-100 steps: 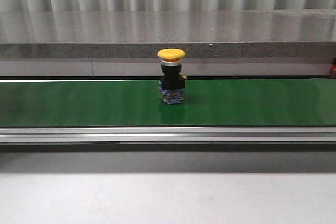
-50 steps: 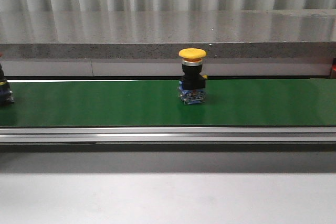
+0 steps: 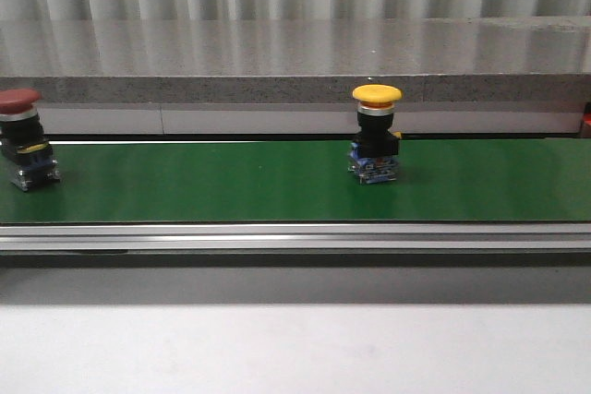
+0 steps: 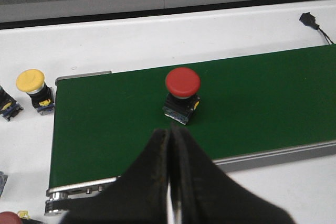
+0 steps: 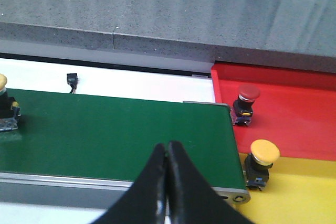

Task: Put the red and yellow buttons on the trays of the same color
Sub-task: 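Lower the right gripper onto the yellow button at the belt's end and grasp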

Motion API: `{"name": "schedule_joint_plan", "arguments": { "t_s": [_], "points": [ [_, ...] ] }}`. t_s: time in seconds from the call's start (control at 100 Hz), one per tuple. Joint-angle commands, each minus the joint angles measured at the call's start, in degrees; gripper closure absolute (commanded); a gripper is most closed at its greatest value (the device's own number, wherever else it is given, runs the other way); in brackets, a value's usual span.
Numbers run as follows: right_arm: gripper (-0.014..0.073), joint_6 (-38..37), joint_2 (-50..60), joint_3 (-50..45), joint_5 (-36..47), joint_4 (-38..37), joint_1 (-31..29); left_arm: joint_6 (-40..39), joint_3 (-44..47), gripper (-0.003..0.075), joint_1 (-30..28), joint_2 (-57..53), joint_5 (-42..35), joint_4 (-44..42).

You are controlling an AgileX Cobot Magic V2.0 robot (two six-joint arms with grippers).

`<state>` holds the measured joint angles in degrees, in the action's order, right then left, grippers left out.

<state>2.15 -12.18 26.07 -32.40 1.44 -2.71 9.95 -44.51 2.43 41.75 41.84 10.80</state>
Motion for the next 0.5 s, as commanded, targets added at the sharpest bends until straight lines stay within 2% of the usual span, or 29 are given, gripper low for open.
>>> {"name": "schedule_joint_plan", "arguments": {
  "t_s": [0.0,0.32,0.49],
  "points": [
    [0.0660,0.11,-0.59,1.41,4.52,-0.58,0.10,0.15,1.42,0.0740,0.40,-2.92,-5.23,1.13],
    [0.0660,0.11,-0.87,1.78,3.72,-0.39,0.10,1.44,7.47,0.0740,0.40,-7.46,-9.54,0.90],
    [0.0660,0.17,-7.21,7.22,-2.05,-0.12,0.16,1.44,7.47,0.0740,0.40,-7.67,-9.88,0.90]
  ]
}}
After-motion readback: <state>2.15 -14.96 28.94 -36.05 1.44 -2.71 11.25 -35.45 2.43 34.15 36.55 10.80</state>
